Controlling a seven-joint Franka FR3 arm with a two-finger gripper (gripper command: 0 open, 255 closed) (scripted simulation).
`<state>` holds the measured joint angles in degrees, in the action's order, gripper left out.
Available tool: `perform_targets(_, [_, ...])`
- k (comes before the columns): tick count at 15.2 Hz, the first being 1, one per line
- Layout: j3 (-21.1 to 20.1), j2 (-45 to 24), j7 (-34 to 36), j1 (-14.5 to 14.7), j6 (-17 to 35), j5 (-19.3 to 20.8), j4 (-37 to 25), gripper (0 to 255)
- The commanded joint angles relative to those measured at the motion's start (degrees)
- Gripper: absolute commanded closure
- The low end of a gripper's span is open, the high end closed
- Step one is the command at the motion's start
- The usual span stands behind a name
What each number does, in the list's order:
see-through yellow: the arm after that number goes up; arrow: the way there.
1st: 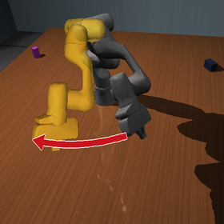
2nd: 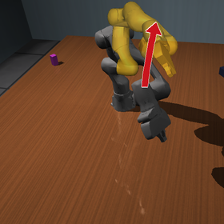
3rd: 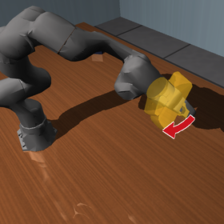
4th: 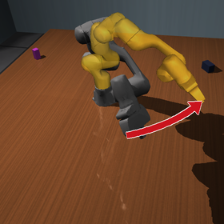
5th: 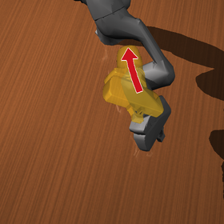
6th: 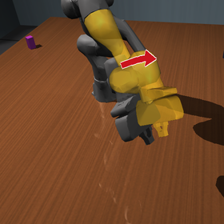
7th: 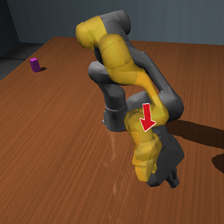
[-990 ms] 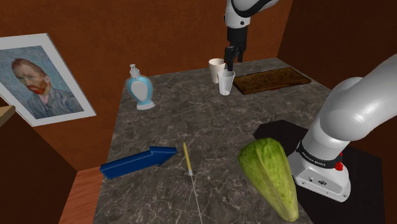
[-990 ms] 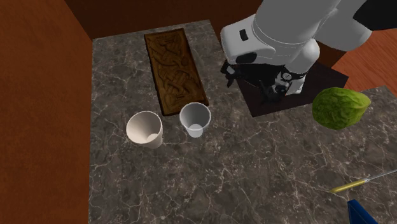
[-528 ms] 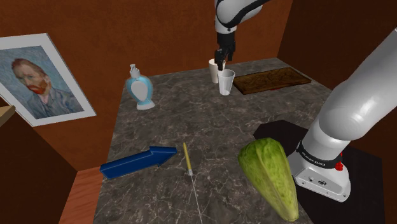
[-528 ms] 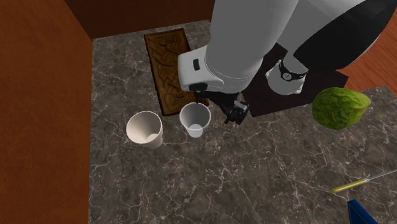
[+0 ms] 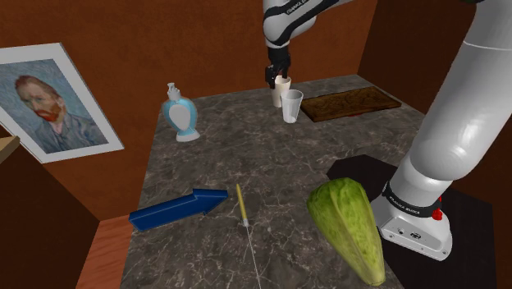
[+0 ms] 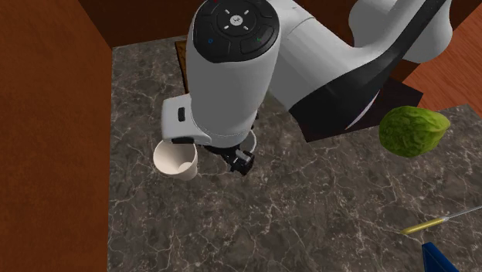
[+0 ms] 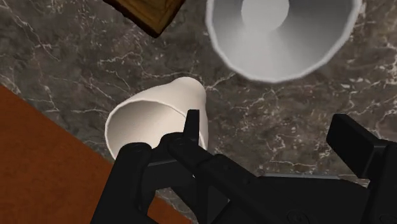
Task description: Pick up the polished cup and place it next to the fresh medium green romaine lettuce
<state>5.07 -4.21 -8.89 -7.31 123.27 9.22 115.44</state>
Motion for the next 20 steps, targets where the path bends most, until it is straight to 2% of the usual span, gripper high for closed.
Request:
perform_targets(1, [0.6,-4.2,-0.7,-0.7,1.5,0.3,-3.5,0])
perform_targets(5, [1.1,-11.2,-1.3,-1.4,2.3,0.5,-10.9,0])
perform_targets(13, [1.4,-14.3,-1.3,-2.0,7.1,0.5,-9.3,0])
perform_targets(20, [1.4,-14.4,-1.3,-2.0,7.1,0.5,-9.3,0])
